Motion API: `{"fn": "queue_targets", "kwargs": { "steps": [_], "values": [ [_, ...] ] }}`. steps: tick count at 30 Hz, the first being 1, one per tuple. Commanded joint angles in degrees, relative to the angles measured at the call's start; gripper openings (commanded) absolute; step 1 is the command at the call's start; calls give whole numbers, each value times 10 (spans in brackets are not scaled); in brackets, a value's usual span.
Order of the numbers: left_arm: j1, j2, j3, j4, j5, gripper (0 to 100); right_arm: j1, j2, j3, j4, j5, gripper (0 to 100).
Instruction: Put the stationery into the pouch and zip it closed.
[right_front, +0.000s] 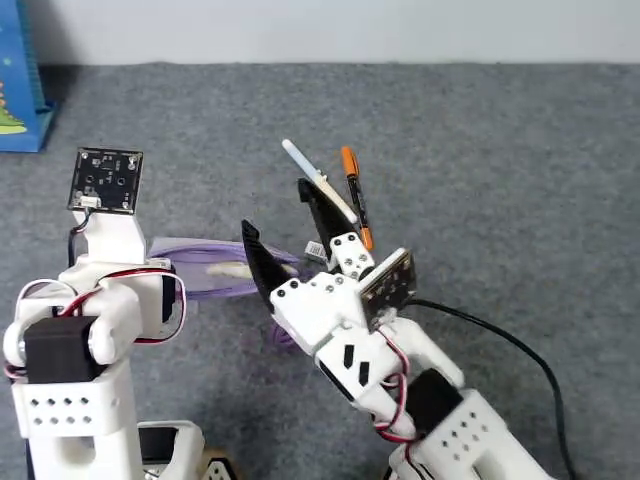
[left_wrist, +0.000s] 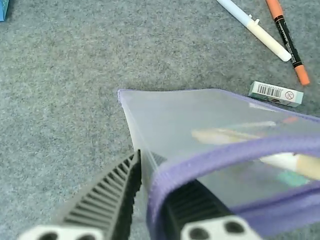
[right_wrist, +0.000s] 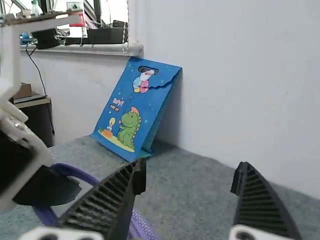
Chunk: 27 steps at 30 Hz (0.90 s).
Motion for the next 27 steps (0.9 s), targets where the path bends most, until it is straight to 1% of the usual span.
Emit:
{"fn": "queue_targets", "kwargs": {
  "steps": [1, 3, 5, 11, 12, 14, 18, 20, 23, 27],
  "values": [
    [0, 4, 0, 0, 4, 12, 16, -36, -105, 148, -53, 281],
    [-1, 4, 0, 0, 4, 12, 38, -37, -147, 230, -84, 281],
    [-1, 4, 0, 0, 4, 12, 65, -37, -176, 294, -98, 281],
    [-1, 4, 0, 0, 4, 12, 140, 15, -202, 402, -102, 280],
    [-1, 4, 0, 0, 4, 12, 153, 32, -205, 409, -103, 273],
    [-1, 4, 0, 0, 4, 12, 178, 68, -213, 408, -103, 228],
    [-1, 4, 0, 0, 4, 12, 233, 167, -238, 360, -103, 95],
    [-1, 4, 0, 0, 4, 12, 252, 233, -257, 338, -101, 71],
    [-1, 4, 0, 0, 4, 12, 268, 343, -300, 331, -99, 111],
    [-1, 4, 0, 0, 4, 12, 282, 507, -373, 329, -99, 251]
  ]
}}
